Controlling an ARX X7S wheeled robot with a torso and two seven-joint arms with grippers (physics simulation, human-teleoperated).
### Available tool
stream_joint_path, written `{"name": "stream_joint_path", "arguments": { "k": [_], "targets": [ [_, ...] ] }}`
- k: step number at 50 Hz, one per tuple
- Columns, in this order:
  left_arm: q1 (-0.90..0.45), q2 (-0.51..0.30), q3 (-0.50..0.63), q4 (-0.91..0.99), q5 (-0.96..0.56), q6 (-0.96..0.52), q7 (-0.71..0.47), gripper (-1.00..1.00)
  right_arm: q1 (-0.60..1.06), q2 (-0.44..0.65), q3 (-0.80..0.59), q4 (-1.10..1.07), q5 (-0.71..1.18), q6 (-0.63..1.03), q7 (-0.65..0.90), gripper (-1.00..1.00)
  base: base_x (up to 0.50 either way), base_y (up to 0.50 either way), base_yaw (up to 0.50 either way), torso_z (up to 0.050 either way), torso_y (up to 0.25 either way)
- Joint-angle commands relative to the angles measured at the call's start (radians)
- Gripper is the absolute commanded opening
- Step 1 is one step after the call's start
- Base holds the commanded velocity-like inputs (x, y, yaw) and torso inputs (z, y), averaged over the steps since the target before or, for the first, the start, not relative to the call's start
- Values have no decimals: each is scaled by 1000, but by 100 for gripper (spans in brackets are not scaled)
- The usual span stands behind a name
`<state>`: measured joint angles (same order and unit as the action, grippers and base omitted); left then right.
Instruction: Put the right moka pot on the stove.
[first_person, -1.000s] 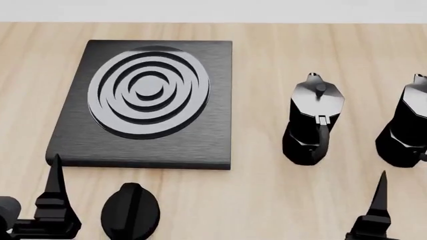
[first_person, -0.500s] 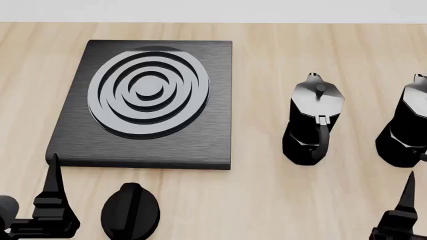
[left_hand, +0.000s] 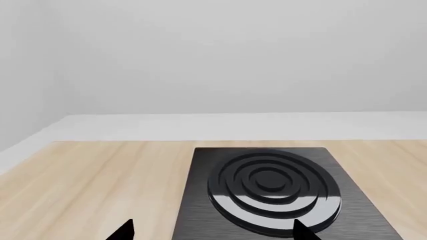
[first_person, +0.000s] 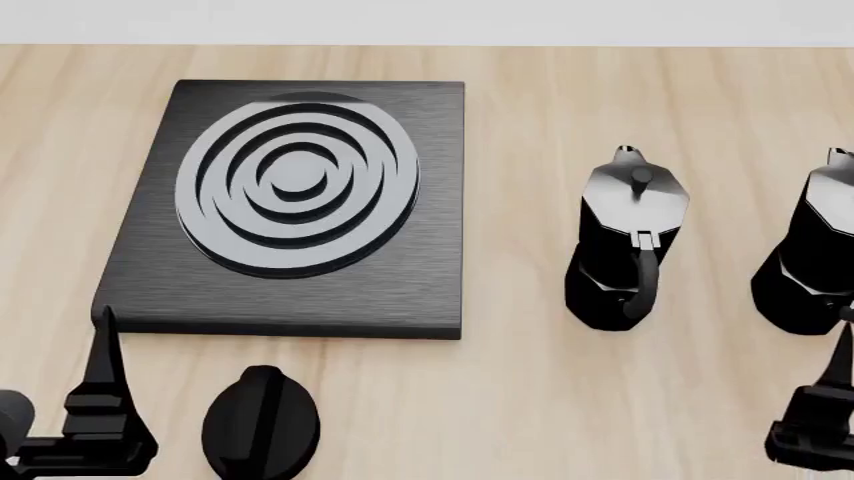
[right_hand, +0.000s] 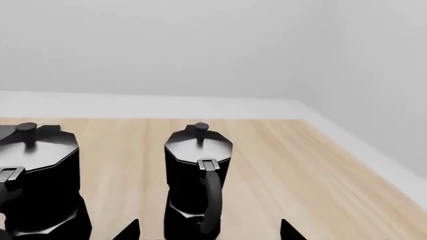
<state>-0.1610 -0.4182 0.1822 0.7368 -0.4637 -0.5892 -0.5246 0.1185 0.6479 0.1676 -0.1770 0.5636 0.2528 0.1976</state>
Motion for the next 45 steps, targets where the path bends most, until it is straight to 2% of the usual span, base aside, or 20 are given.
{"name": "stream_joint_path", "arguments": {
  "k": [1, 45],
  "targets": [
    [-3, -3, -2, 4, -6, -5, -6, 100, 57, 2, -20, 61, 3, 17, -14, 100, 0, 0, 0, 0, 0],
    [4, -8, -6, 4, -18, 13, -17, 100, 247, -23, -126, 304, -75, -1, -66, 100, 0, 0, 0, 0, 0]
  ]
}}
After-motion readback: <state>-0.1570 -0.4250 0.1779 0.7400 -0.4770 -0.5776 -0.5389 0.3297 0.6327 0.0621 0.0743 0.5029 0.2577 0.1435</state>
